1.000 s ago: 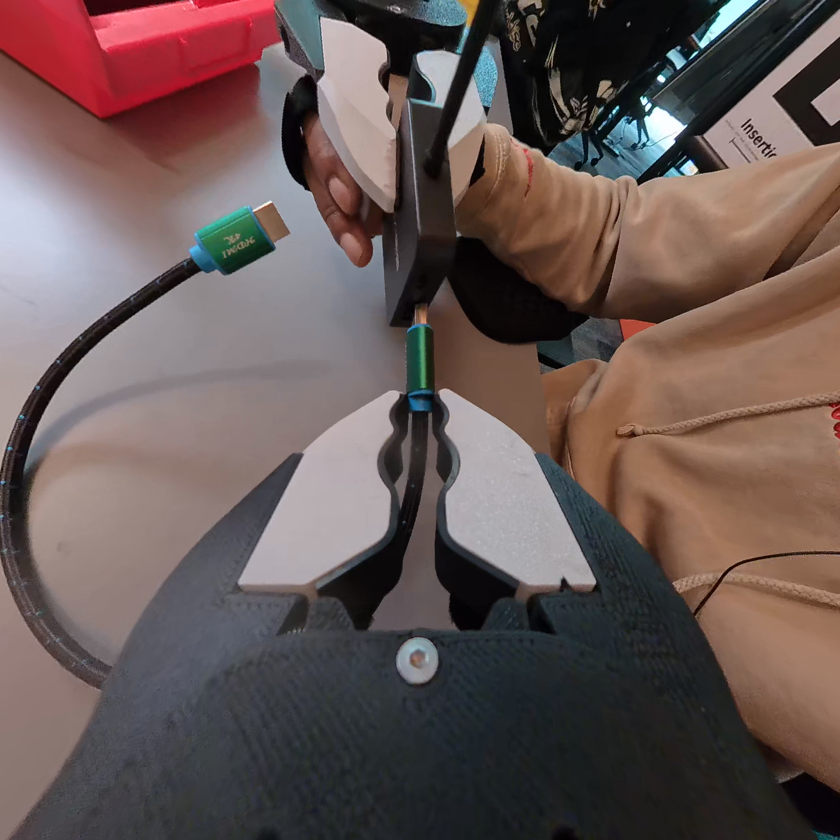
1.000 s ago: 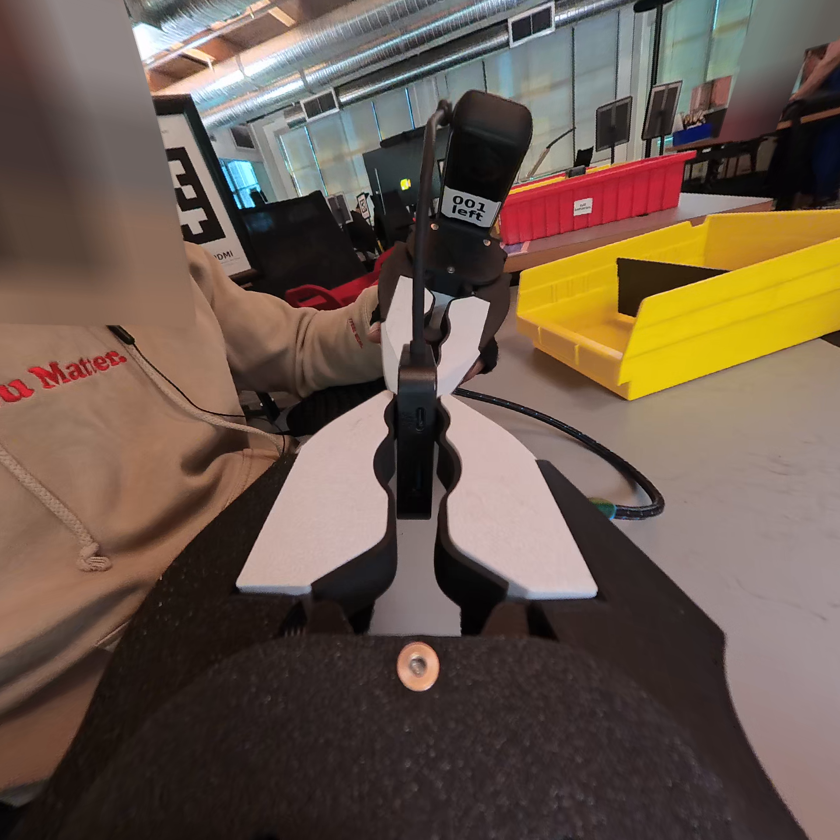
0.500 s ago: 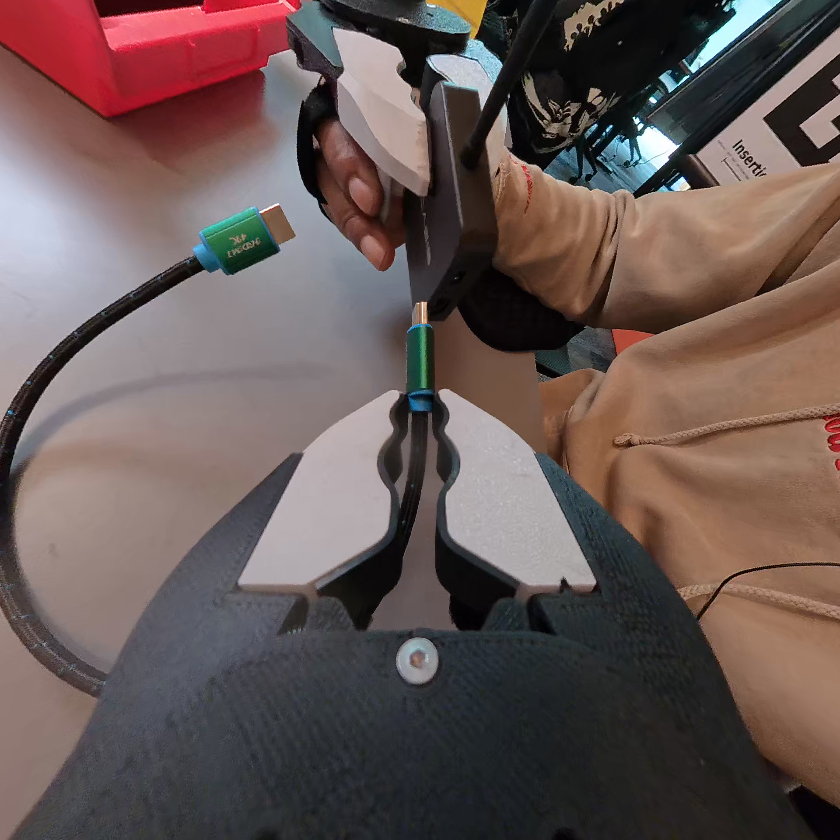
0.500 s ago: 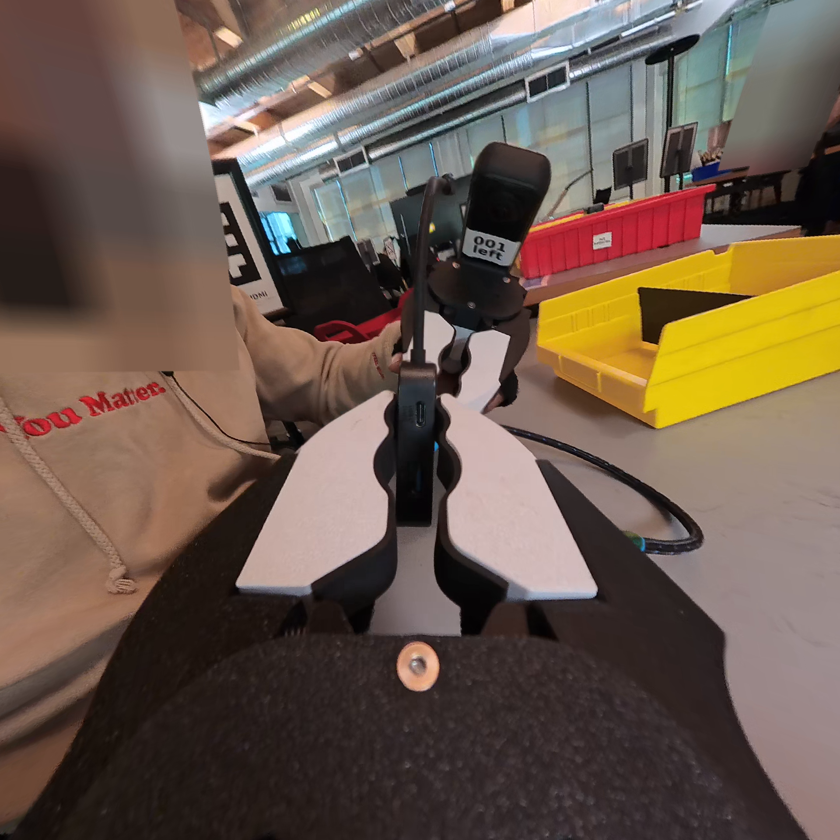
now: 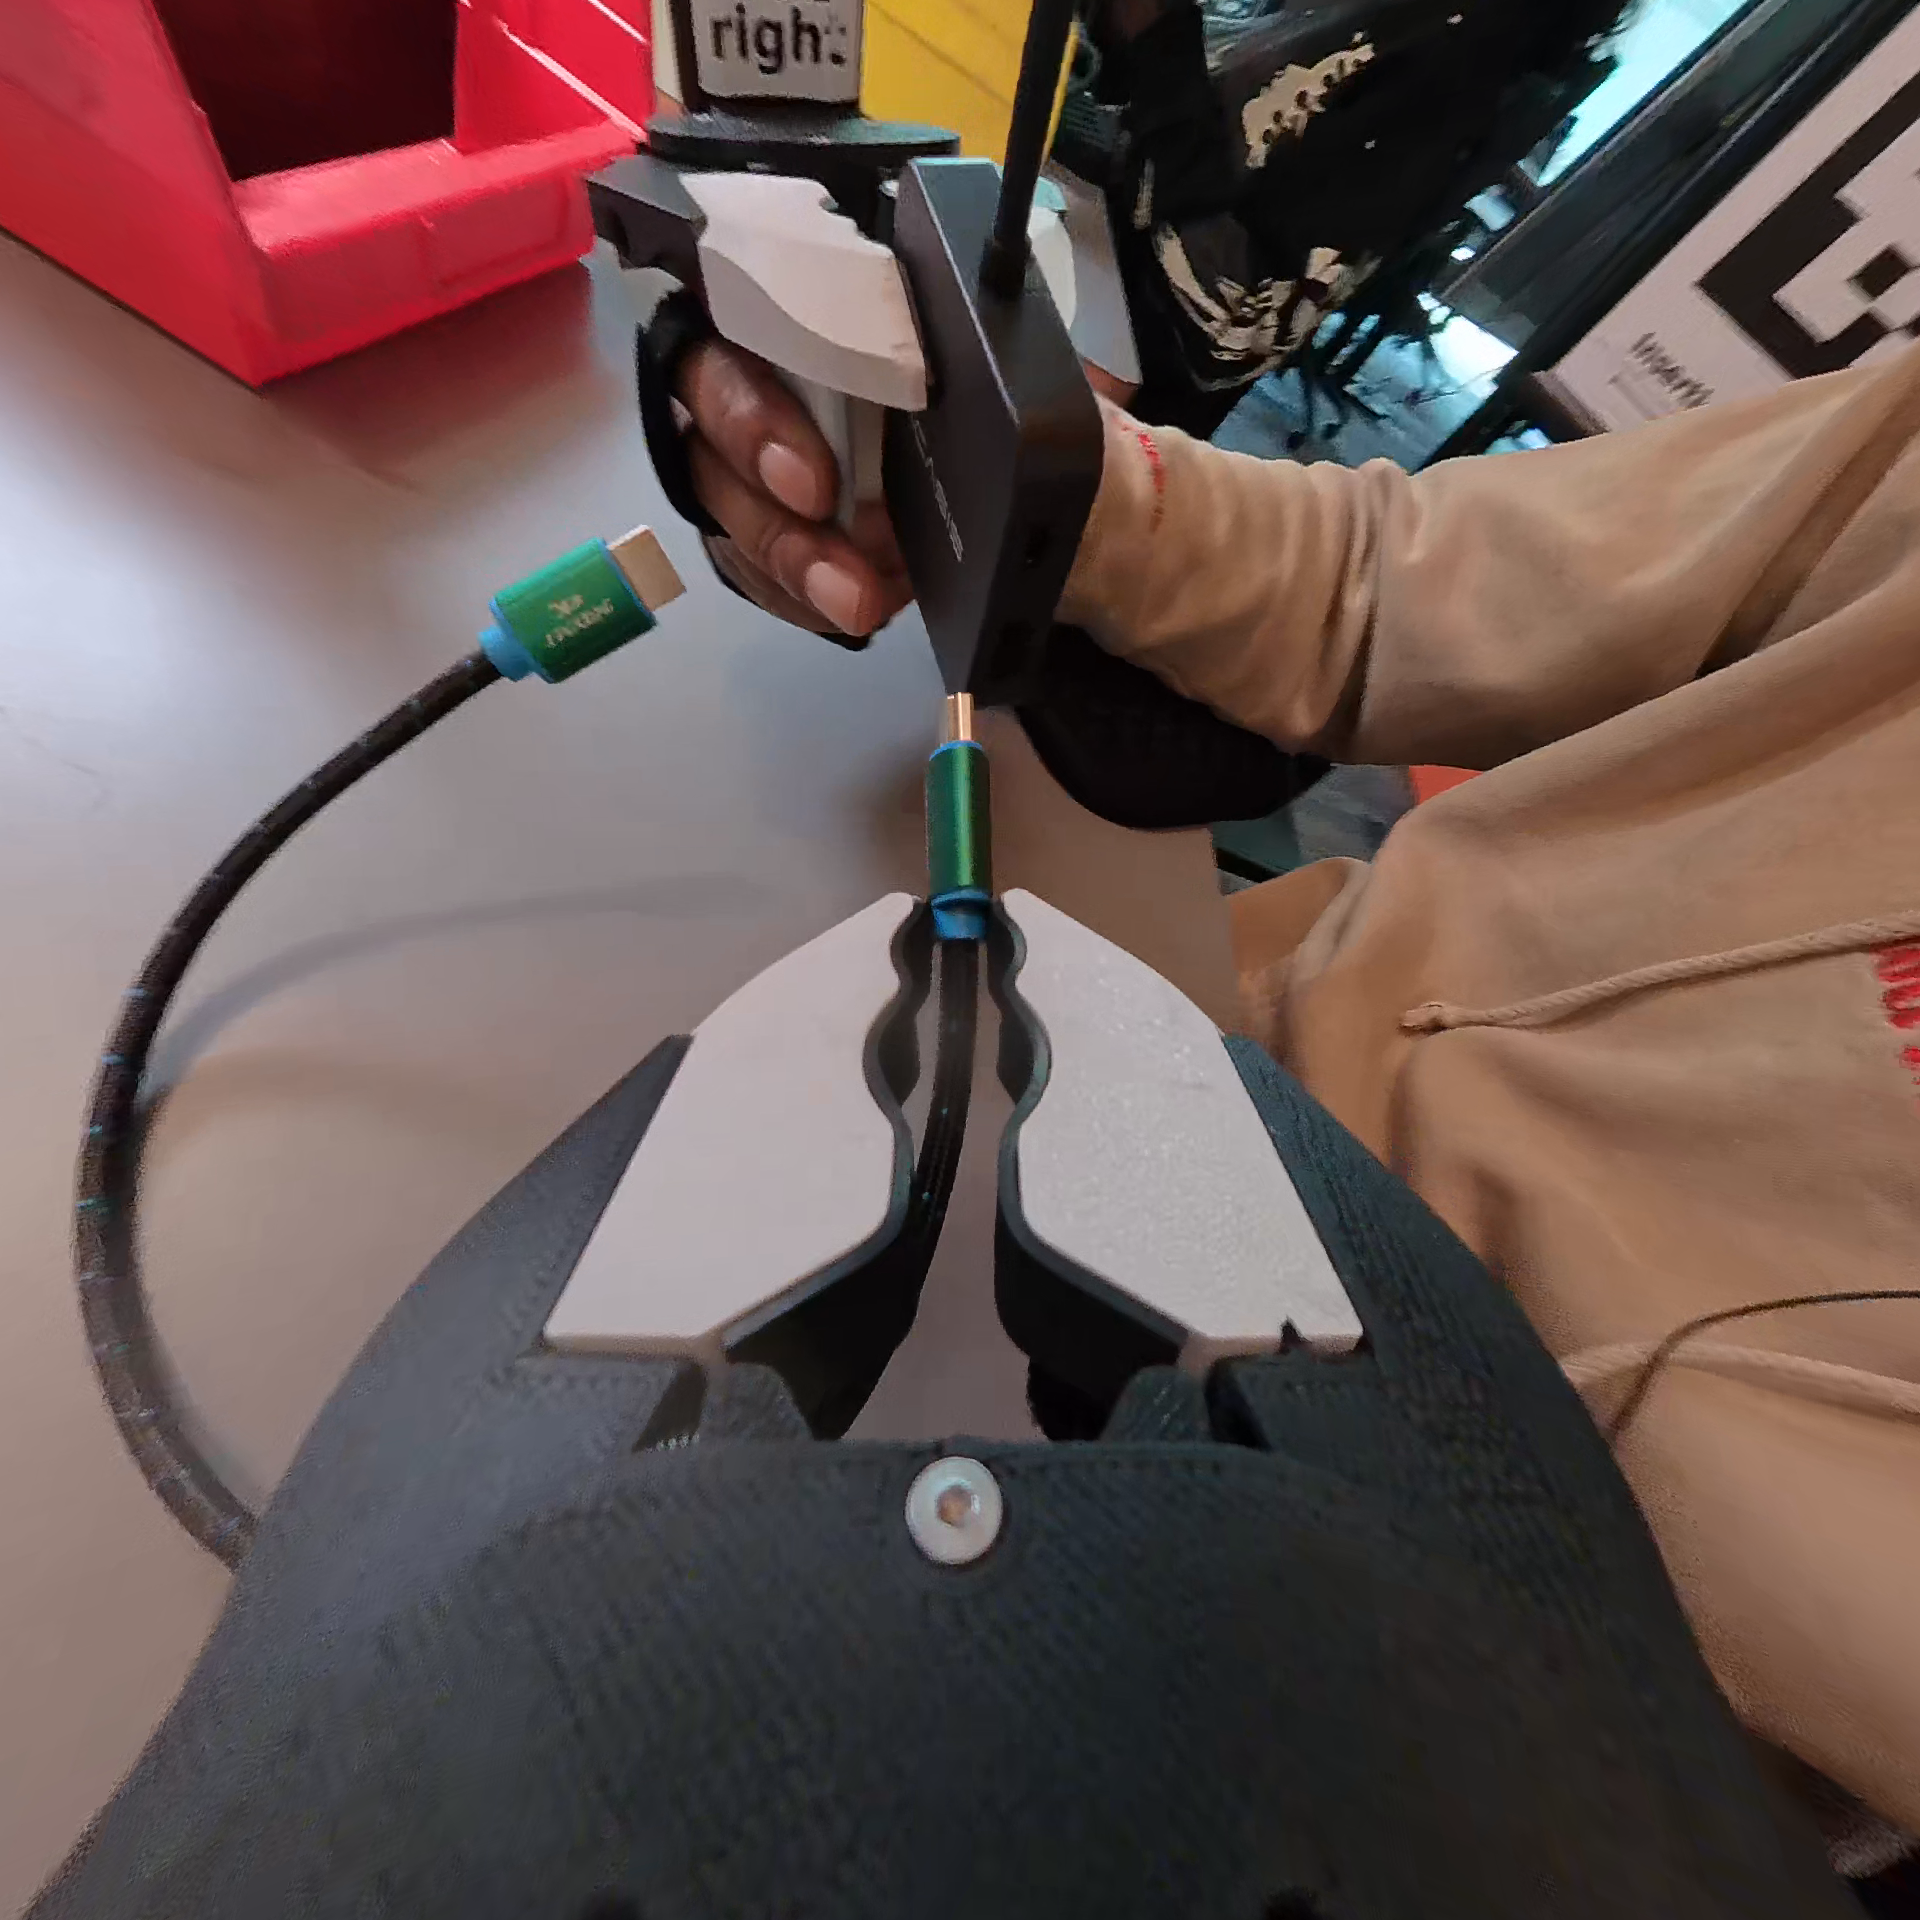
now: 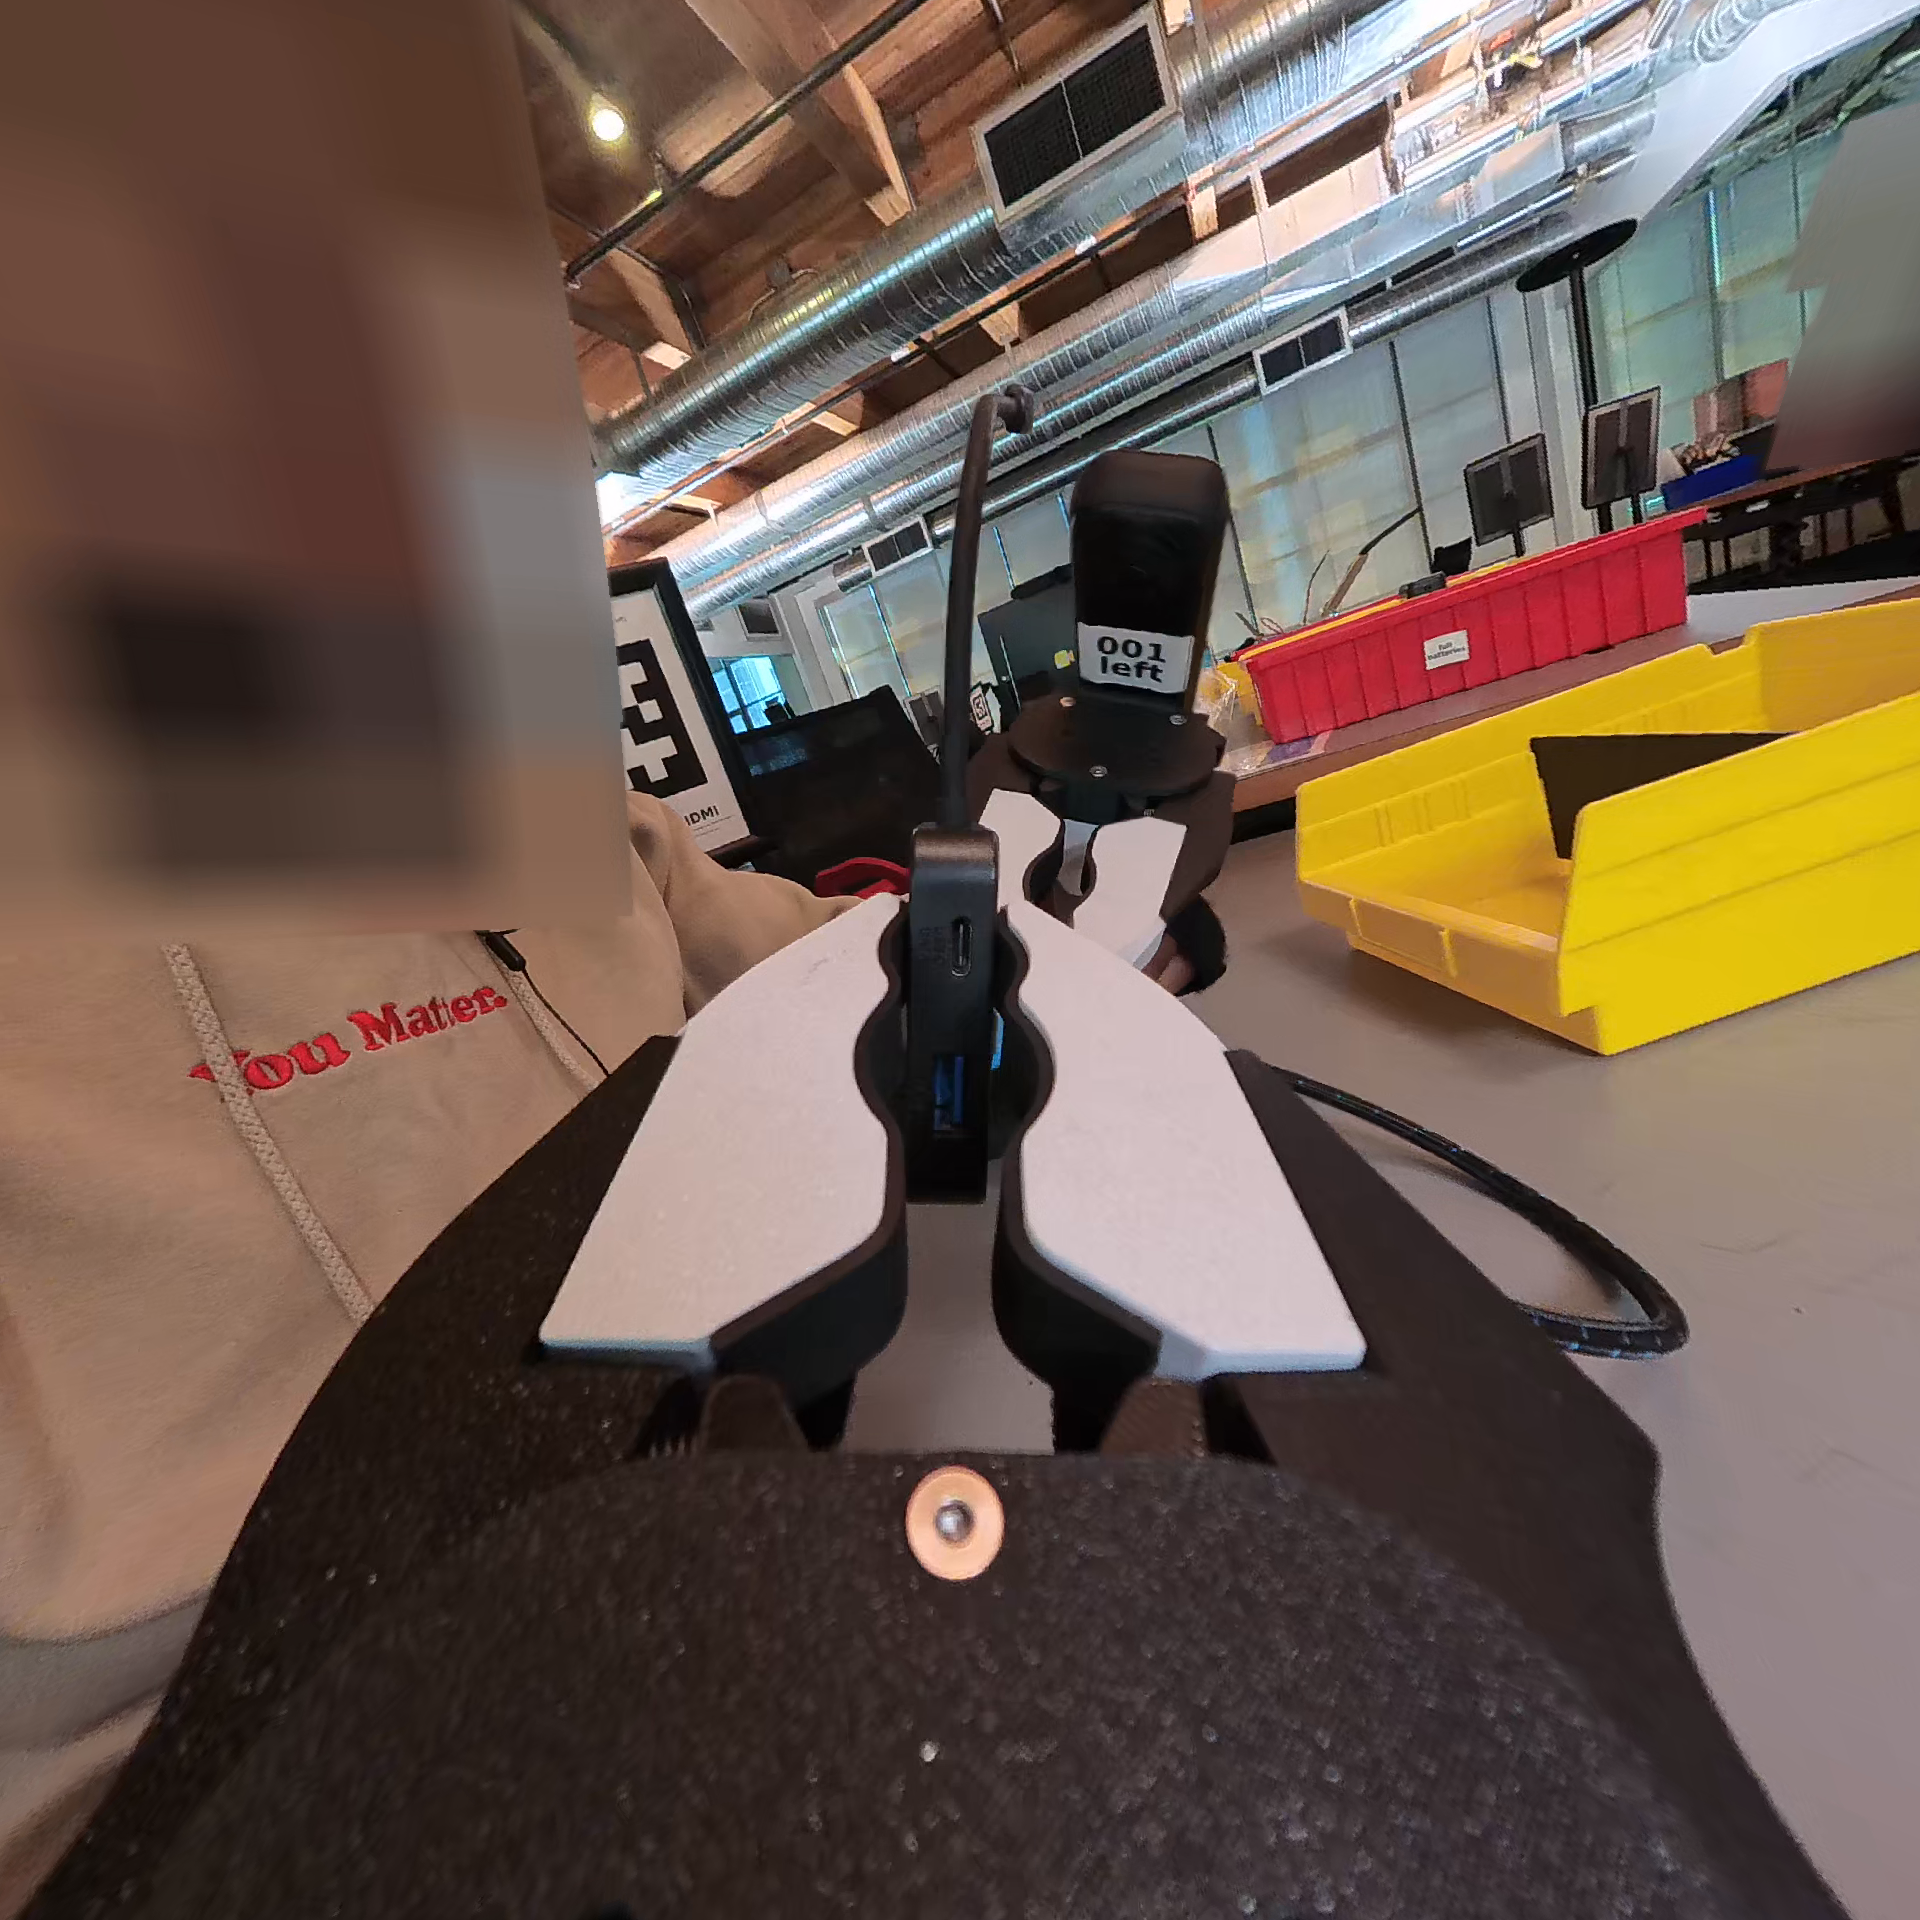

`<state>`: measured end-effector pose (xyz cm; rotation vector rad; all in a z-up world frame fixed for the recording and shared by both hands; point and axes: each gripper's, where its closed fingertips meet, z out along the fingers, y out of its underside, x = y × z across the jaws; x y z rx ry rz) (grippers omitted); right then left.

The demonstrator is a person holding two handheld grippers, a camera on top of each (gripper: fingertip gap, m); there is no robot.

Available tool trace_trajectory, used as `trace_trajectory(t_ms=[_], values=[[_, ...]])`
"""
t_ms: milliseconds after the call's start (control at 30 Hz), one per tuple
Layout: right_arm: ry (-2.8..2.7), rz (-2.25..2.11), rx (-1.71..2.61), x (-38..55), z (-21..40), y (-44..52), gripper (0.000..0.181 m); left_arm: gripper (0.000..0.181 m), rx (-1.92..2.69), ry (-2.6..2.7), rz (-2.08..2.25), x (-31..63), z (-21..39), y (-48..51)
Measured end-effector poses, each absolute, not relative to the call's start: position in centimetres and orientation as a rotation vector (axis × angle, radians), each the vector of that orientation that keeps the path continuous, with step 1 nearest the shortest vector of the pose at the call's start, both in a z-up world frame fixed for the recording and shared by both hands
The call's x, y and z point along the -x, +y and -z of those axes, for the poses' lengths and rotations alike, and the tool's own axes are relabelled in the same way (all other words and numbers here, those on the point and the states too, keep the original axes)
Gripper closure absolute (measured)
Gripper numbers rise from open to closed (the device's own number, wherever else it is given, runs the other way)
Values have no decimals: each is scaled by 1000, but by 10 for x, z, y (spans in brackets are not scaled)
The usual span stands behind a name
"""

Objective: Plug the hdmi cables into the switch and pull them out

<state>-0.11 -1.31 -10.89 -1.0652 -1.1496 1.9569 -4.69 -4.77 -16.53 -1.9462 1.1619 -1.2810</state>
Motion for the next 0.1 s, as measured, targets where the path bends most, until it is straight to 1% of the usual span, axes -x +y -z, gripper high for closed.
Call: trace_trajectory(t_ms=[100], values=[[-1110,-1925,1080,0,107,-5,168,171,1933,1156,1051,52,171,-30]])
